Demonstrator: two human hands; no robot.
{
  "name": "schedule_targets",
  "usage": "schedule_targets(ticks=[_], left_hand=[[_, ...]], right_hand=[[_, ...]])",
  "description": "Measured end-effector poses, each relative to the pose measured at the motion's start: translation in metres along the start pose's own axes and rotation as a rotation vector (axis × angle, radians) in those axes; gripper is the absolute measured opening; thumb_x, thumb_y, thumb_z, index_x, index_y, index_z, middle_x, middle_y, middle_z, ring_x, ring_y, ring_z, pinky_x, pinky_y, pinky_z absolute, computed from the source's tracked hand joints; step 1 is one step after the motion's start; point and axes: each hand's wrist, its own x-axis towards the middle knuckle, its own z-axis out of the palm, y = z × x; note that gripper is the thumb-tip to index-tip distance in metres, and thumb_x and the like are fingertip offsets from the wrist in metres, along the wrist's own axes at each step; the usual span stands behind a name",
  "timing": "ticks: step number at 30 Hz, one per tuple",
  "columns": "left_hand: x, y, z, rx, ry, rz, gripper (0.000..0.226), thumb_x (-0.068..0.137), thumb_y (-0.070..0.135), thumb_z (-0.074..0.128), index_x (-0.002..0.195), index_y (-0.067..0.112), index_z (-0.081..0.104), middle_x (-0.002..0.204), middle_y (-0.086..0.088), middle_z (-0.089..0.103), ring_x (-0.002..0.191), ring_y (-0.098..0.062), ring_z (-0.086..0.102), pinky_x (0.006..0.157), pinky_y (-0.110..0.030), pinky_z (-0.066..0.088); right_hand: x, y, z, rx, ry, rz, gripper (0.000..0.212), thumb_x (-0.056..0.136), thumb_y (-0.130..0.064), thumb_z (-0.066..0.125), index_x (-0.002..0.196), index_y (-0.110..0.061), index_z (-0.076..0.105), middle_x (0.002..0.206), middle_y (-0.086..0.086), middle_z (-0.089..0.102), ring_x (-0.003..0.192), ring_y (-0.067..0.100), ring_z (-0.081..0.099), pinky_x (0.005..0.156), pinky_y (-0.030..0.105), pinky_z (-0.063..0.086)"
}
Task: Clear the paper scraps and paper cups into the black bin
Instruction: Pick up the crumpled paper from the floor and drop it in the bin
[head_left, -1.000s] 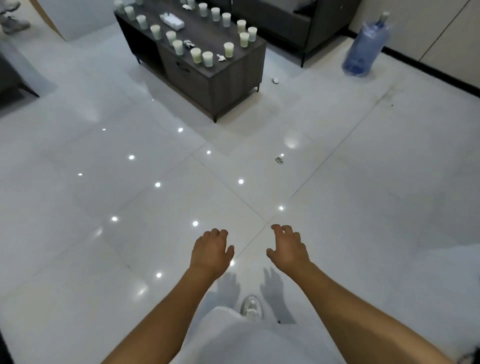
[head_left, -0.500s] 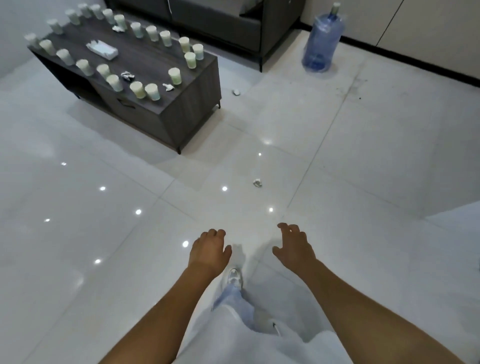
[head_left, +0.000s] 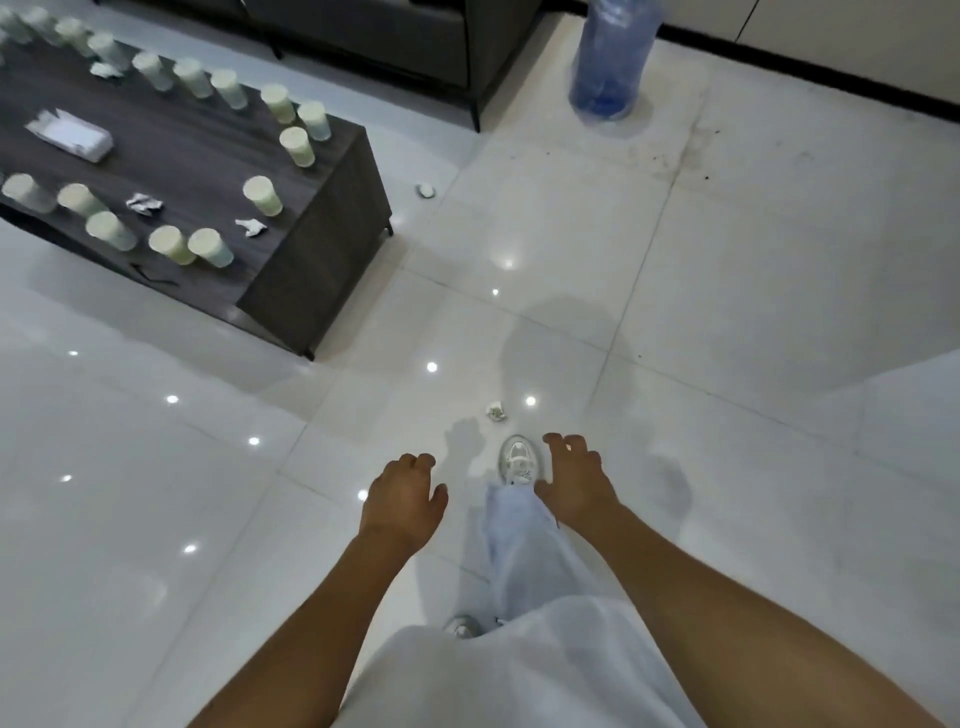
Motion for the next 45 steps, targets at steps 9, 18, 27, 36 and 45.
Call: schedule_targets(ticks=[9,18,27,36,45], left_hand=[[0.149,0.045,-0.036,-0.144,-0.011,-0.106,0.042,0.096,0.035,0.046,0.134,0.016,0.047,0.126,-0.003,0.055,0.117,-0.019,0.05,0.09,-0.028,0.043],[0.29,0.02,0.031,-0.171,-0.096,-0.15,0.037,0.095,0.031,0.048,0.127,0.013,0.051,0.12,-0.005,0.058,0.108,-0.019,0.054,0.087,-0.027,0.043],[0.437,-0.059,0.191,-0.115,-0.158,-0.098,0.035,0.094,0.027,0.052,0.126,0.014,0.052,0.12,-0.006,0.057,0.111,-0.023,0.051,0.08,-0.03,0.042],[0.543,-0.115,0.371,-0.145,-0.244,-0.01,0.038,0.092,0.022,0.054,0.129,0.013,0.051,0.125,-0.008,0.056,0.111,-0.022,0.051,0.086,-0.027,0.039],[0.567,-0.117,0.403,-0.207,-0.341,0.031,0.042,0.093,0.024,0.052,0.133,0.017,0.045,0.13,-0.005,0.051,0.114,-0.021,0.049,0.087,-0.031,0.044]], right_hand=[[0.164,-0.014,-0.084,-0.017,-0.072,-0.037,0.06,0.094,-0.024,0.054,0.147,-0.019,0.027,0.149,0.011,0.028,0.128,0.032,0.037,0.1,0.038,0.041],[0.302,-0.002,-0.022,0.106,-0.154,0.123,0.06,0.091,-0.022,0.058,0.145,-0.02,0.03,0.148,0.006,0.029,0.13,0.03,0.033,0.1,0.038,0.042],[0.487,0.056,0.161,0.264,-0.161,0.321,0.062,0.087,-0.02,0.061,0.142,-0.018,0.033,0.143,0.01,0.034,0.125,0.032,0.039,0.092,0.035,0.041],[0.625,0.118,0.354,0.199,-0.165,0.205,0.074,0.081,-0.014,0.066,0.145,-0.021,0.031,0.15,0.004,0.024,0.126,0.033,0.035,0.092,0.036,0.042],[0.623,0.112,0.385,0.235,-0.084,0.115,0.061,0.077,-0.002,0.065,0.133,-0.014,0.047,0.135,0.007,0.036,0.121,0.028,0.037,0.093,0.039,0.047]])
